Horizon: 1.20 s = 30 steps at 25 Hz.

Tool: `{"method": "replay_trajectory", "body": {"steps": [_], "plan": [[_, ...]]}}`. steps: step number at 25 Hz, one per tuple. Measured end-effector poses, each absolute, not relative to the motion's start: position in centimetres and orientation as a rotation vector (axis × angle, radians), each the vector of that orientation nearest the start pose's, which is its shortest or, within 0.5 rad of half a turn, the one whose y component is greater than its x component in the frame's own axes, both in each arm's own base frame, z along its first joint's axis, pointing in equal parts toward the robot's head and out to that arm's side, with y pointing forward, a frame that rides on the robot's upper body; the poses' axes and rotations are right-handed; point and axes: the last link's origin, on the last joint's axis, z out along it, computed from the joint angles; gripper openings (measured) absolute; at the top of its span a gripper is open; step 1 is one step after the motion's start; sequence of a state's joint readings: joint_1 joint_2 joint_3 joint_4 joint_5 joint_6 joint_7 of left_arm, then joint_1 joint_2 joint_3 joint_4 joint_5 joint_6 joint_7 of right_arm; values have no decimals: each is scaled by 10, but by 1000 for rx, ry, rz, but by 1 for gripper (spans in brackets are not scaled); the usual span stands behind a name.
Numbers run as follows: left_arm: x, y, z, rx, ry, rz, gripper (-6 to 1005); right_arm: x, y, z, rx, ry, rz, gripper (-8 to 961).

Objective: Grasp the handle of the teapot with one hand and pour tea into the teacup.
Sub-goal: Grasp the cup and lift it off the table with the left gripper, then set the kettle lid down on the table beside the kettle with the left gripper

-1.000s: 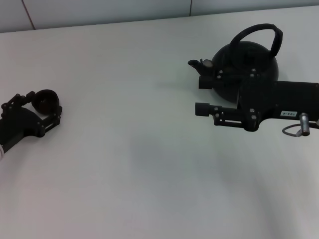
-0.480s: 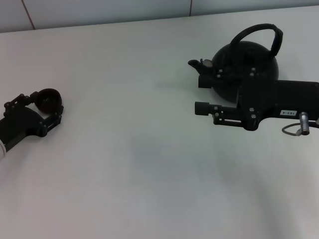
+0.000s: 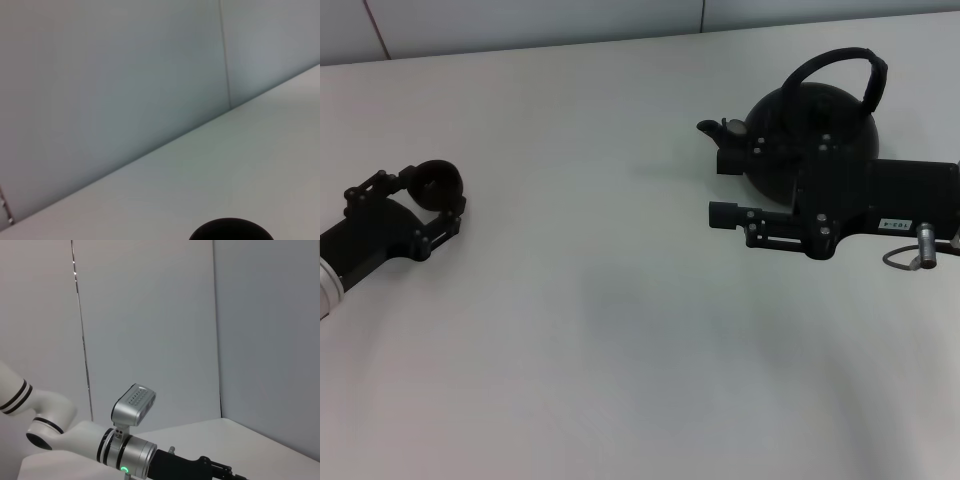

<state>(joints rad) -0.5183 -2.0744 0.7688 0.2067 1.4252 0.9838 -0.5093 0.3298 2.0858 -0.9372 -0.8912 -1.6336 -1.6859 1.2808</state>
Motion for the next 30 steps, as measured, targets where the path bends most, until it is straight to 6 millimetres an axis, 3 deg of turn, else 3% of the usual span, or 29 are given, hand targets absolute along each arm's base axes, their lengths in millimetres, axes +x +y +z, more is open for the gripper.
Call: {"method": "replay_trajectory", "body": {"steps": [8, 30], "plan": [[-313, 342, -58, -2331, -308, -406, 706, 238, 294, 25, -2697, 259, 947, 573], [-298, 334, -71, -2446, -272, -464, 721, 237, 294, 24, -2704, 259, 957, 572]]}}
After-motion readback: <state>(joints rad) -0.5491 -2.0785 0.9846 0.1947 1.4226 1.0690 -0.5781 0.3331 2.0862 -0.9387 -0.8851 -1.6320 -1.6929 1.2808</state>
